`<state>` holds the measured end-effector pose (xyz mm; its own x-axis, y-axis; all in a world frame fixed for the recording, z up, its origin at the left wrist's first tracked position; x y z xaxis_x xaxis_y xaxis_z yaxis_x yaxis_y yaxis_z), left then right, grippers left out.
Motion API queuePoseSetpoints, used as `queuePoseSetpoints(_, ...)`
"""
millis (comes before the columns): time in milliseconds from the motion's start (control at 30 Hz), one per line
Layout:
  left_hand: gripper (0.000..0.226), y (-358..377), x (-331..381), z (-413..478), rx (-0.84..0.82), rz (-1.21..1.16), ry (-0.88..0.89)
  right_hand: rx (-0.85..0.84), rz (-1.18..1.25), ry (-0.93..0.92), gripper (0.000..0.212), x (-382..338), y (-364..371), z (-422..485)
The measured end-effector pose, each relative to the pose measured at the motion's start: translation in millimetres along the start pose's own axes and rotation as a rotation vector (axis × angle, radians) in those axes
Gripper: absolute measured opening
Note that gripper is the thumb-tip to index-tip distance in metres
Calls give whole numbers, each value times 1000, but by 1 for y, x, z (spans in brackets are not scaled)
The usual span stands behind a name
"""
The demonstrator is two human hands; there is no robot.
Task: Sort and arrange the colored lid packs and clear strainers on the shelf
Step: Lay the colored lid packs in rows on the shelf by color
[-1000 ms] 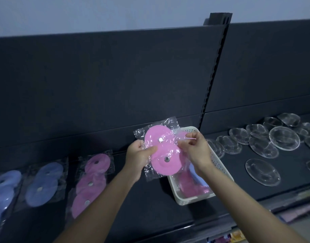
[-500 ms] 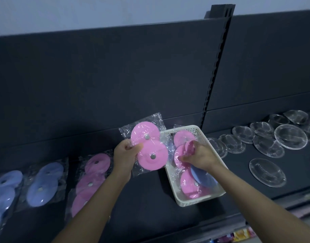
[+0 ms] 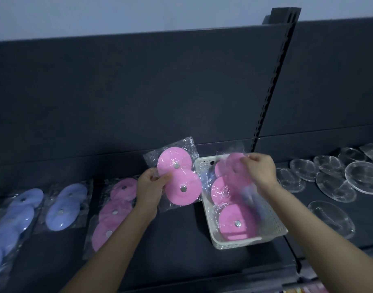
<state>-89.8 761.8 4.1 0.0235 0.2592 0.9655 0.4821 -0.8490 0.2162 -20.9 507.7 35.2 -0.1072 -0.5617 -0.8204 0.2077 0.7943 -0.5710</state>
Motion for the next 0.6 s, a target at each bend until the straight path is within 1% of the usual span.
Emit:
queuePoseSetpoints(67, 13, -2, 1, -3, 6, -7, 5, -33, 155, 32, 16, -6, -3, -1)
queuePoseSetpoints(167, 13, -4, 1, -9, 29, -27, 4, -128, 365, 101, 8, -14, -5, -5)
queuePoseSetpoints(267, 14, -9, -1, -14, 61, -50, -1, -226, 605, 220, 19, -21, 0, -13)
queuePoseSetpoints(333, 14, -15, -3, -17, 77, -53, -7, -297, 811, 352, 21, -24, 10, -21)
queuePoseSetpoints(367, 14, -17, -3, -17, 88, -50, -8, -336, 871, 407, 21, -24, 16, -26)
queuePoseSetpoints(467, 16, -24, -2, -19, 147, -80, 8, -439, 922, 505, 19, -26, 35, -44)
queuePoseSetpoints(533, 10, -32, -1, -17, 194, -110, 5, -431, 942, 527, 18, -29, 47, -53)
queuePoseSetpoints(600, 9, -42, 0, -16, 236, -123, 2, -409, 952, 507, 19, -36, 55, -62)
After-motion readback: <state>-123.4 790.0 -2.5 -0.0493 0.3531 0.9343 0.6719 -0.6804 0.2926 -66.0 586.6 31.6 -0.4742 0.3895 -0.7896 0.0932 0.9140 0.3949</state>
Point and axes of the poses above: each hand's wrist, its own z-axis towards the middle knuckle, its own y-axis out of the palm, x = y × z, the point moved 1 cm from there along z, towards the middle knuckle, and after that the axes turned 8 degrees about -z, right-handed, at the moved point
